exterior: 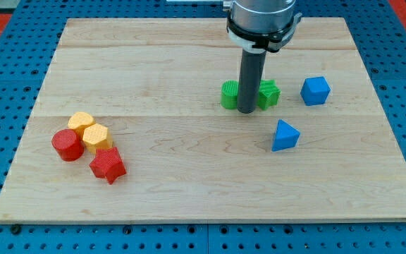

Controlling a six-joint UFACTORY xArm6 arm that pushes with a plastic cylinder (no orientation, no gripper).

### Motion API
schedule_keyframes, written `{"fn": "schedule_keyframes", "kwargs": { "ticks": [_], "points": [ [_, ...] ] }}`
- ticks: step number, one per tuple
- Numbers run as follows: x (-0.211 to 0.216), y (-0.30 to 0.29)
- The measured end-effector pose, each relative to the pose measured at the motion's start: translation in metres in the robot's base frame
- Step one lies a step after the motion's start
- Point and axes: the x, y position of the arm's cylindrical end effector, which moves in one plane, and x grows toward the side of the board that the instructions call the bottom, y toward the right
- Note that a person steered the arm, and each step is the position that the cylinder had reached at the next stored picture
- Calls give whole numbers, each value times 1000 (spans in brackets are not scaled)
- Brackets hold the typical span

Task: Slide the blue triangle towards center left

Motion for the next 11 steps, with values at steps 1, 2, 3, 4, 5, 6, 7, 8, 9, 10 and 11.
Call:
{"fn": "schedule_keyframes", "kwargs": {
  "ticks": [1,2,3,4,5,6,7,8,9,10,11],
  "points": [
    [0,-10],
    [22,-10],
    [51,-12],
    [95,0],
    [95,28],
    [99,69],
    [88,95],
    [88,96],
    [80,81],
    [71,29],
    [81,7]
  ]
}}
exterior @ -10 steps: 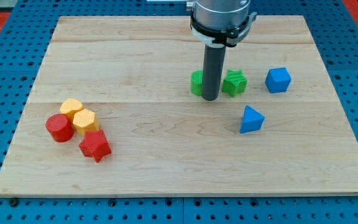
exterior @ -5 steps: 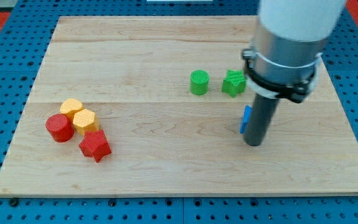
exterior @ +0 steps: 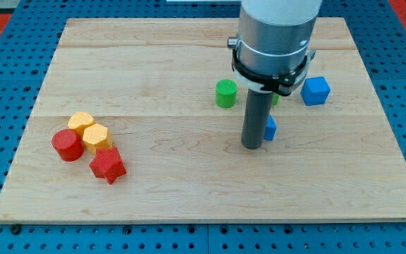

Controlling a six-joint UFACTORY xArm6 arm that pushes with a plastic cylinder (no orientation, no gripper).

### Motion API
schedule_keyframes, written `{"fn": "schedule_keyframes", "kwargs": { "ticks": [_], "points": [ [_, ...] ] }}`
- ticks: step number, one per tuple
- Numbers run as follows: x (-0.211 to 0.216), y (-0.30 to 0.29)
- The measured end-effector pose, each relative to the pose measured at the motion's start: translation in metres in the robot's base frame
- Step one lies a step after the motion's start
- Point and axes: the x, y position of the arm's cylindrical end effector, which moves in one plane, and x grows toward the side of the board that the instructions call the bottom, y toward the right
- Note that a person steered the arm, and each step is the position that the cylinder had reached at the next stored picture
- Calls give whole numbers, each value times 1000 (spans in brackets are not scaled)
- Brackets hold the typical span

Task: Slide the blue triangle towards center left

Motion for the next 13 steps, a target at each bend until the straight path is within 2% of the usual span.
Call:
{"fn": "schedule_keyframes", "kwargs": {
  "ticks": [1,2,3,4,5,6,7,9,11,13],
  "points": [
    [20,44],
    [-3,80],
    [-37,75],
    [-58,25],
    [-58,-20],
    [-29,18],
    [-16,19],
    [-25,-47],
    [-25,-52],
    [-20,-89]
  ]
}}
